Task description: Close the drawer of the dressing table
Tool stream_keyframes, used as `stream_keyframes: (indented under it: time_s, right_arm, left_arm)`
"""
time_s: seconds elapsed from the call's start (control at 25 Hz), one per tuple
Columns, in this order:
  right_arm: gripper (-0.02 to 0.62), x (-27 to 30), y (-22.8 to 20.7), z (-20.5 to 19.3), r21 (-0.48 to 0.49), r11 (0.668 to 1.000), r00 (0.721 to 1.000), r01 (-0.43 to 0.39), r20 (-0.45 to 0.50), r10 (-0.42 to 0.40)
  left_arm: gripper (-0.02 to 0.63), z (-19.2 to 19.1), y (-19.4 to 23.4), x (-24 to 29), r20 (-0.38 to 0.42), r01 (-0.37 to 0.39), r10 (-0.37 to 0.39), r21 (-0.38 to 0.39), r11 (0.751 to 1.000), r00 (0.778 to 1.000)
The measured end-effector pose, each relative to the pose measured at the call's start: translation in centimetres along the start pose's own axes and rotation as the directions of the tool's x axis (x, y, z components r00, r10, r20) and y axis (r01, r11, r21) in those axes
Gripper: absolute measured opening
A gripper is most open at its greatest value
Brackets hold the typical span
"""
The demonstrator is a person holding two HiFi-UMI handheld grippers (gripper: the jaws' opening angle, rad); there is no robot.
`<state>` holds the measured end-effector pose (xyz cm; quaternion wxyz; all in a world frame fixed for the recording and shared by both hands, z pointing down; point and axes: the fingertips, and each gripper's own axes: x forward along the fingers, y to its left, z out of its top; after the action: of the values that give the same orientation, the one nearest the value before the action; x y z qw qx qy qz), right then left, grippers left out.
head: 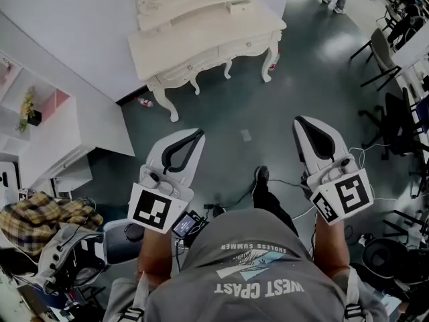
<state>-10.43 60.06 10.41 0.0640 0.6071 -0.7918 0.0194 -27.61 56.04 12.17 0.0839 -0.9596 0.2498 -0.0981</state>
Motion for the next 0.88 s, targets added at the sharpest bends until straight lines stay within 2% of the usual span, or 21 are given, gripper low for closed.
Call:
stream_keyframes:
  time_s: [0.12, 0.32, 0.64, 0.88]
  right_arm:
    - [0.000, 3.9, -3.9, -0.1, 0.003, 0.999, 0.998, -0.054, -0.010, 0.054]
    - [0.000, 8.4, -10.4, 0.3, -0.007, 0.992, 0.992, -0.123, -0.008, 0.123]
    - [0.000, 12.8, -16.5, 0.6, 0.002, 0.977, 0.977, -0.213, 0.007, 0.213]
    - [0.000, 15.2, -21.5, 0.1, 0.005, 0.969, 0.969, -0.247, 0.017, 0.247]
  left_arm:
    - [0.003, 0.1, 2.2, 3.9, -0.029, -0.052, 0.052, -0.013, 0.999, 0.998]
    - [0.003, 0.9, 3.4, 10.6, -0.056, -0.108, 0.106, -0.021, 0.994, 0.993]
    - [0.003, 2.1, 5.2, 16.9, -0.084, -0.194, 0.192, -0.012, 0.981, 0.978]
    - [0.003, 2.3, 5.7, 22.1, -0.098, -0.224, 0.223, 0.005, 0.975, 0.970]
